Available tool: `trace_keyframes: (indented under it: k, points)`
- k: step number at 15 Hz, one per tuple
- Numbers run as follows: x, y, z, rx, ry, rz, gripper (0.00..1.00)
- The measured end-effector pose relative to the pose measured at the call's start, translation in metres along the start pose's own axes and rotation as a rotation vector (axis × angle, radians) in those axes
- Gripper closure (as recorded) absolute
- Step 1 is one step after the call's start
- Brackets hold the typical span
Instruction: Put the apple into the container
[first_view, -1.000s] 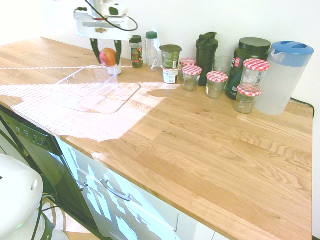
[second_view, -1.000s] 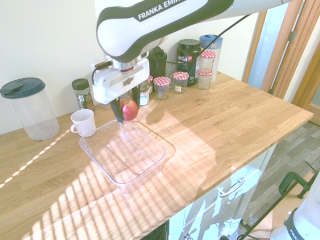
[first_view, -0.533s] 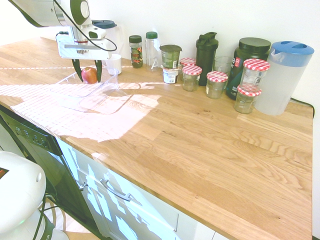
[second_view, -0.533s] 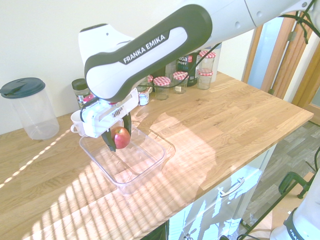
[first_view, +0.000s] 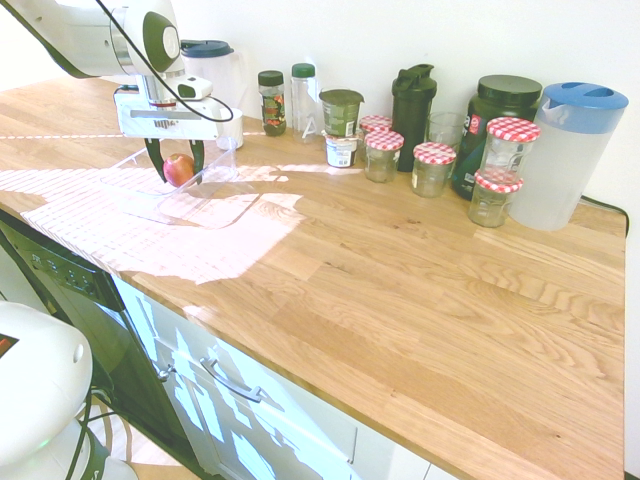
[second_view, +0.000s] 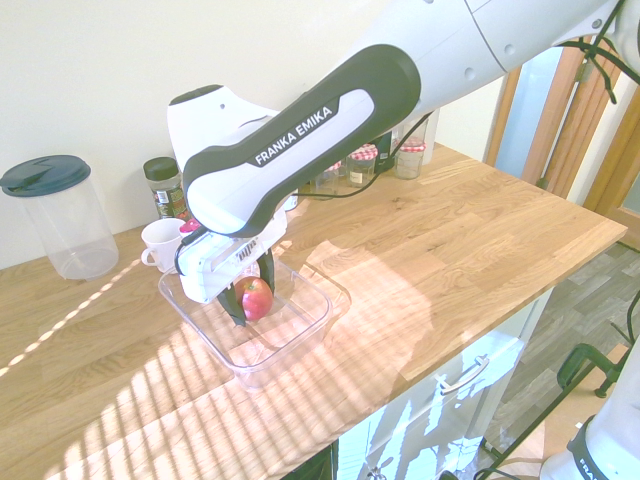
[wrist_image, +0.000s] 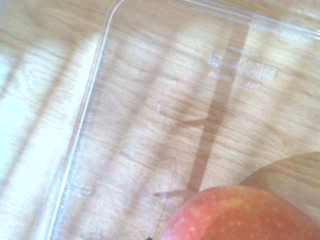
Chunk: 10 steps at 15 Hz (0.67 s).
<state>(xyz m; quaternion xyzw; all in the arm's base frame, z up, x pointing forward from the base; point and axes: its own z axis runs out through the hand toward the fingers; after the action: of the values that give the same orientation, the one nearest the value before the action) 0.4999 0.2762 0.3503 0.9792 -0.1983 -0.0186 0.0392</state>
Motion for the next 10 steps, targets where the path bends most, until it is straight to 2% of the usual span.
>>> trace_keyframes:
  k: [5,8,10]
  points:
    - [0.006,0.006,-0.008,0.011,0.011,0.015,0.0]
    - [0.016,0.025,-0.065,0.054,0.058,0.058,0.0]
    - [0.034,0.068,-0.103,0.055,0.076,0.133,0.0]
